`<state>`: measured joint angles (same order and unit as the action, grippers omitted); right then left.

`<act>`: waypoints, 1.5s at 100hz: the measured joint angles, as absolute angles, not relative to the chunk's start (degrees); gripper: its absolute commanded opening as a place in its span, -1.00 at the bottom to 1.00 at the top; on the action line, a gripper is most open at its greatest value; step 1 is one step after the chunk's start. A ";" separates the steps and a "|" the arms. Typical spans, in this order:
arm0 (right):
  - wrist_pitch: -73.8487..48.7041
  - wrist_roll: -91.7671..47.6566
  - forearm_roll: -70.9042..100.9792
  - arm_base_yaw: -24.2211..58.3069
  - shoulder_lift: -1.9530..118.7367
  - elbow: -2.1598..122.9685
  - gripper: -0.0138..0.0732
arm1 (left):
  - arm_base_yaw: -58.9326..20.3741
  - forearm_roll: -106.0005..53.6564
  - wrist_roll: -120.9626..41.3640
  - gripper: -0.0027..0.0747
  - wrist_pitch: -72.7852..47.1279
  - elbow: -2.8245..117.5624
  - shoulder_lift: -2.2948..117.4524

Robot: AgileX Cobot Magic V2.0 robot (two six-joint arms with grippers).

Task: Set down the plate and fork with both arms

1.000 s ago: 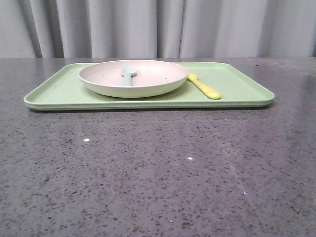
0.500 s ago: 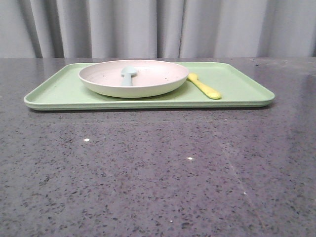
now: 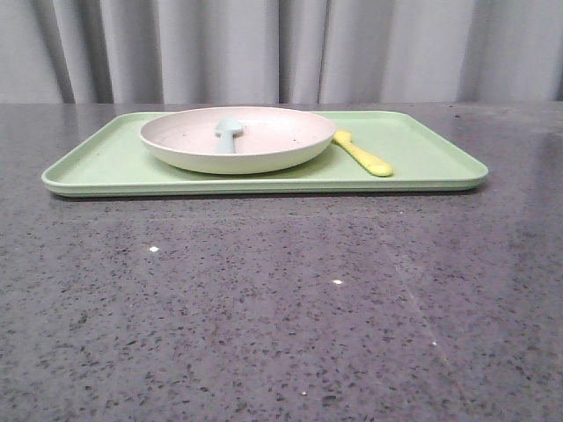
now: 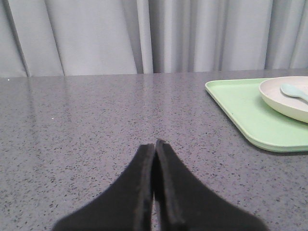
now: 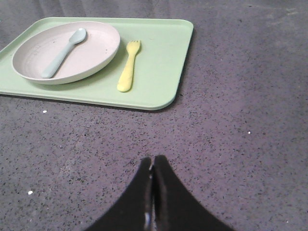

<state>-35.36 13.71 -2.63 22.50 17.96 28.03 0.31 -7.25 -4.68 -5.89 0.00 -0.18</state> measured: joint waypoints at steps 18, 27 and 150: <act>-29.00 13.71 -2.75 20.08 17.96 25.99 -0.84 | 0.31 -7.25 -4.68 -0.98 -5.89 0.00 -0.18; -22.49 13.71 -2.86 16.82 17.24 23.19 -0.84 | 0.31 -7.25 -4.68 -0.98 -5.89 0.00 -0.18; -2.29 11.11 -1.56 5.13 -0.64 -1.64 -0.84 | 0.31 -7.25 -4.78 -0.98 -5.69 0.00 -0.18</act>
<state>-2.29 11.11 -1.56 5.13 -0.64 -1.64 0.31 -7.25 -4.78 -5.69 0.00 -0.18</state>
